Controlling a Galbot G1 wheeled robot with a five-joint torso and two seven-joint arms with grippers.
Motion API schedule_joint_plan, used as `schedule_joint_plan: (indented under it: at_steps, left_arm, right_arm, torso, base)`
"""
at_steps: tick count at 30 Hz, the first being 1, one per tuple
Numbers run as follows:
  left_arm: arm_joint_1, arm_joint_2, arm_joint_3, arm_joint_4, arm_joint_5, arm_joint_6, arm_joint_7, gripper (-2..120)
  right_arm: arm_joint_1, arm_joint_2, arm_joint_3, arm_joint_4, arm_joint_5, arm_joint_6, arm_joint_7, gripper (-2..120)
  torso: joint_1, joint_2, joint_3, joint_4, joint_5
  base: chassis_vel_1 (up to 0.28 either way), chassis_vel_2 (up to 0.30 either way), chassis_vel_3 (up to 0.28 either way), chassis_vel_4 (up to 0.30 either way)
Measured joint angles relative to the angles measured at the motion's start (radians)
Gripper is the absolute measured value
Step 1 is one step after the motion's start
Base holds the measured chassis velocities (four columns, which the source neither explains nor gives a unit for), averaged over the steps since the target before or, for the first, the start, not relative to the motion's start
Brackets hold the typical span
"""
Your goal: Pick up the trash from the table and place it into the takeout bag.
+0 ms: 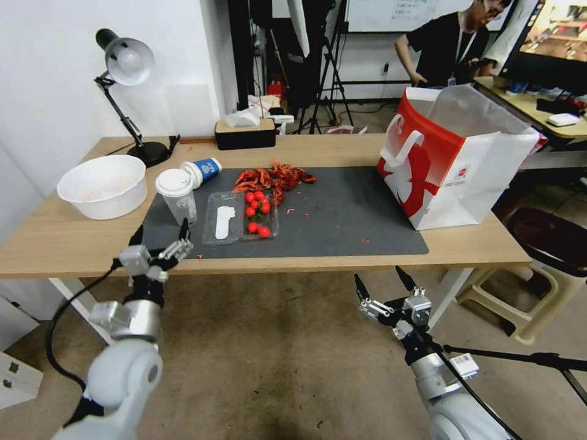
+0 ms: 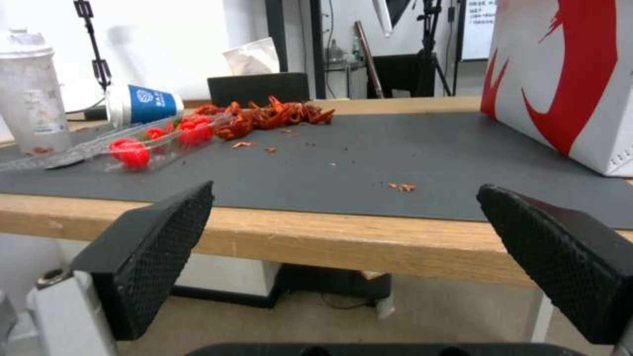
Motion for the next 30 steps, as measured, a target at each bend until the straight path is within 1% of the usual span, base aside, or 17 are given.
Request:
schedule_joint_plan:
  at_steps: [1, 2, 4, 6, 7, 10, 11, 14, 15, 17, 19, 20, 22, 25, 27, 30]
  left_arm:
    - [-0.026, 0.021, -0.001, 0.015, -0.016, 0.009, 0.000, 100]
    - [-0.026, 0.021, -0.001, 0.015, -0.016, 0.009, 0.000, 100]
    - [-0.055, 0.048, -0.002, 0.031, -0.036, 0.019, 0.001, 100]
    - [-0.063, 0.055, -0.003, 0.036, -0.041, 0.021, 0.002, 100]
    - [-0.078, 0.069, -0.004, 0.044, -0.050, 0.027, 0.003, 100]
    - [-0.145, 0.135, 0.001, 0.089, -0.084, 0.047, 0.011, 100]
    - [-0.145, 0.135, 0.001, 0.089, -0.084, 0.047, 0.011, 100]
    - [-0.230, 0.200, 0.028, 0.156, -0.108, 0.062, 0.026, 100]
    - [-0.230, 0.200, 0.028, 0.156, -0.108, 0.062, 0.026, 100]
    - [-0.272, 0.217, 0.050, 0.202, -0.112, 0.072, 0.050, 100]
    - [-0.298, 0.218, 0.063, 0.240, -0.106, 0.081, 0.070, 100]
    - [-0.298, 0.218, 0.063, 0.240, -0.106, 0.081, 0.070, 100]
    - [-0.323, 0.218, 0.074, 0.270, -0.100, 0.087, 0.077, 100]
    - [-0.337, 0.219, 0.079, 0.283, -0.099, 0.093, 0.078, 100]
    - [-0.364, 0.226, 0.092, 0.311, -0.099, 0.098, 0.079, 100]
    - [-0.383, 0.230, 0.099, 0.329, -0.098, 0.104, 0.079, 100]
  right_arm:
    - [-0.001, -0.002, 0.000, 0.004, -0.001, -0.003, 0.001, 100]
    - [-0.001, -0.002, 0.000, 0.004, -0.001, -0.003, 0.001, 100]
    - [-0.003, -0.003, 0.000, 0.006, -0.003, -0.004, 0.002, 100]
    - [-0.004, -0.004, 0.000, 0.006, -0.003, -0.005, 0.002, 100]
    - [-0.005, -0.005, 0.000, 0.007, -0.004, -0.005, 0.003, 100]
    - [-0.008, -0.007, 0.000, 0.009, -0.010, -0.009, 0.004, 100]
    - [-0.008, -0.007, 0.000, 0.009, -0.010, -0.009, 0.004, 100]
    - [-0.008, -0.013, 0.003, 0.012, -0.017, -0.018, 0.012, 100]
    - [-0.008, -0.013, 0.003, 0.012, -0.017, -0.018, 0.012, 100]
    - [-0.013, -0.012, 0.009, 0.016, -0.023, -0.021, 0.018, 100]
    - [-0.014, -0.010, 0.015, 0.016, -0.028, -0.024, 0.021, 100]
    - [-0.014, -0.010, 0.015, 0.016, -0.028, -0.024, 0.021, 100]
    - [-0.015, -0.009, 0.017, 0.014, -0.032, -0.024, 0.023, 100]
    - [-0.015, -0.006, 0.017, 0.012, -0.034, -0.024, 0.023, 100]
    - [-0.014, -0.001, 0.016, 0.009, -0.042, -0.026, 0.026, 100]
    - [-0.012, 0.002, 0.015, 0.008, -0.045, -0.027, 0.029, 100]
  torso:
    - [0.000, 0.000, 0.000, 0.0001, -0.0001]
    - [0.000, 0.000, 0.000, 0.0001, -0.0001]
    - [0.000, 0.000, 0.000, 0.0000, 0.0000]
    - [0.000, 0.000, 0.000, -0.0001, 0.0000]
    - [0.000, 0.000, 0.000, -0.0002, 0.0000]
    - [0.000, 0.000, 0.000, 0.0000, 0.0001]
    - [0.000, 0.000, 0.000, 0.0000, 0.0001]
    - [0.000, 0.000, 0.000, 0.0001, 0.0003]
    - [0.000, 0.000, 0.000, 0.0001, 0.0003]
    - [0.000, 0.000, 0.000, -0.0002, 0.0001]
    - [0.000, 0.000, 0.000, 0.0000, 0.0001]
    - [0.000, 0.000, 0.000, 0.0000, 0.0001]
    - [0.000, 0.000, 0.000, 0.0000, 0.0001]
    - [0.000, 0.000, 0.000, -0.0001, 0.0003]
    - [0.000, 0.000, 0.000, 0.0000, 0.0001]
    - [0.000, 0.000, 0.000, 0.0000, 0.0002]
  base:
    - [0.000, 0.000, 0.000, 0.000]
    - [0.000, 0.000, 0.000, 0.000]
    - [0.000, 0.000, 0.000, 0.000]
    - [0.000, 0.000, 0.000, 0.000]
    - [0.000, 0.000, 0.000, 0.000]
    - [0.000, 0.000, 0.000, 0.000]
    - [0.000, 0.000, 0.000, 0.000]
    - [0.000, 0.000, 0.000, 0.000]
    - [0.000, 0.000, 0.000, 0.000]
    - [0.000, 0.000, 0.000, 0.000]
    - [0.000, 0.000, 0.000, 0.000]
    - [0.000, 0.000, 0.000, 0.000]
    - [0.000, 0.000, 0.000, 0.000]
    - [0.000, 0.000, 0.000, 0.000]
    - [0.000, 0.000, 0.000, 0.000]
    - [0.000, 0.000, 0.000, 0.000]
